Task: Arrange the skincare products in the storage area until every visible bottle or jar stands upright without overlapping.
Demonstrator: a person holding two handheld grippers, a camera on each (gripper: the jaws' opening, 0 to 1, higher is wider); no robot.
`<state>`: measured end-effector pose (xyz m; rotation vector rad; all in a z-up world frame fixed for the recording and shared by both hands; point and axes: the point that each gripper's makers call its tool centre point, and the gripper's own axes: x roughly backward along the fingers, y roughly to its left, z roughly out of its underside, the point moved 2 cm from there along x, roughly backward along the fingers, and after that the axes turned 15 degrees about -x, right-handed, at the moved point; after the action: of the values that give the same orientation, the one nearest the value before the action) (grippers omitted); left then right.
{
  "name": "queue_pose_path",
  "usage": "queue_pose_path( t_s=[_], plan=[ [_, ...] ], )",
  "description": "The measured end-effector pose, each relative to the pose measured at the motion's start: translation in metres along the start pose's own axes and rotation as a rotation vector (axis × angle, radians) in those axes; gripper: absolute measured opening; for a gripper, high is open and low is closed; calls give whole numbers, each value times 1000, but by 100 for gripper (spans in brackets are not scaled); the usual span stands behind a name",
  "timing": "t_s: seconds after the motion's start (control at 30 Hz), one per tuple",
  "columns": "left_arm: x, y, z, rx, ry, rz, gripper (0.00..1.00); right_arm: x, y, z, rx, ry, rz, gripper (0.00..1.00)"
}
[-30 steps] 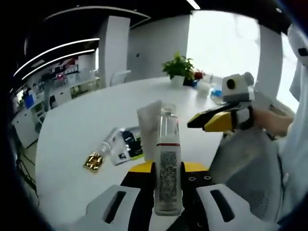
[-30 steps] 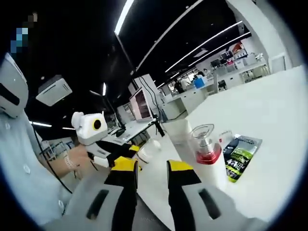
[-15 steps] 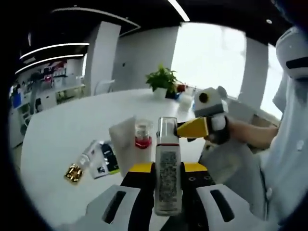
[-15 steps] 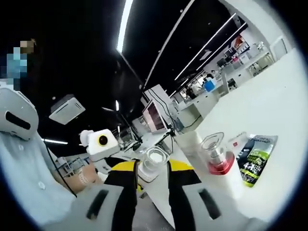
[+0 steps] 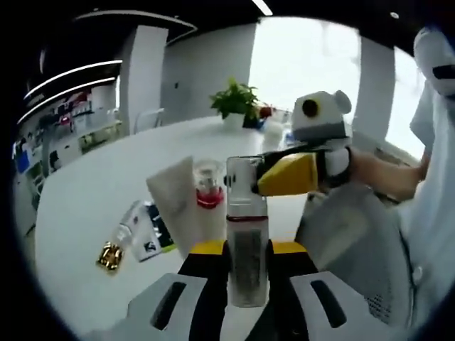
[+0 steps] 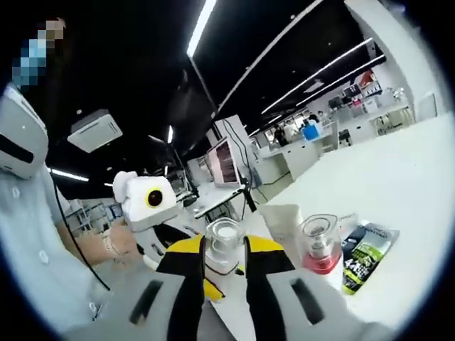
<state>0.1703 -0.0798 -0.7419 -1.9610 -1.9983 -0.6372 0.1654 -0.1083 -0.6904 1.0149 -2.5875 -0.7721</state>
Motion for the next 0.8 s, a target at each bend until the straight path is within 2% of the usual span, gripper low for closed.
queue_pose_path(
  t_s=[0.1, 0.23, 0.43, 0.5, 0.63, 0.8],
  plan=[
    [-7, 1, 4, -8, 26, 13, 16, -3, -2, 3, 22, 15, 14, 21],
    [-18, 2, 12, -49, 83, 34, 17, -4, -9, 11, 76, 66, 53, 21],
    [-36, -1, 20, -83, 142, 87, 17, -7, -18, 23, 201, 180, 123, 21],
    [-42, -1, 25, -120, 167, 97, 17, -7, -26, 26, 237, 227, 147, 21],
    [-50, -3, 37, -164, 224, 138, 17, -10, -31, 36, 266, 282, 163, 21],
    [-58, -2, 48, -179, 232, 161, 17, -11, -41, 44, 278, 345, 188, 21]
  ],
)
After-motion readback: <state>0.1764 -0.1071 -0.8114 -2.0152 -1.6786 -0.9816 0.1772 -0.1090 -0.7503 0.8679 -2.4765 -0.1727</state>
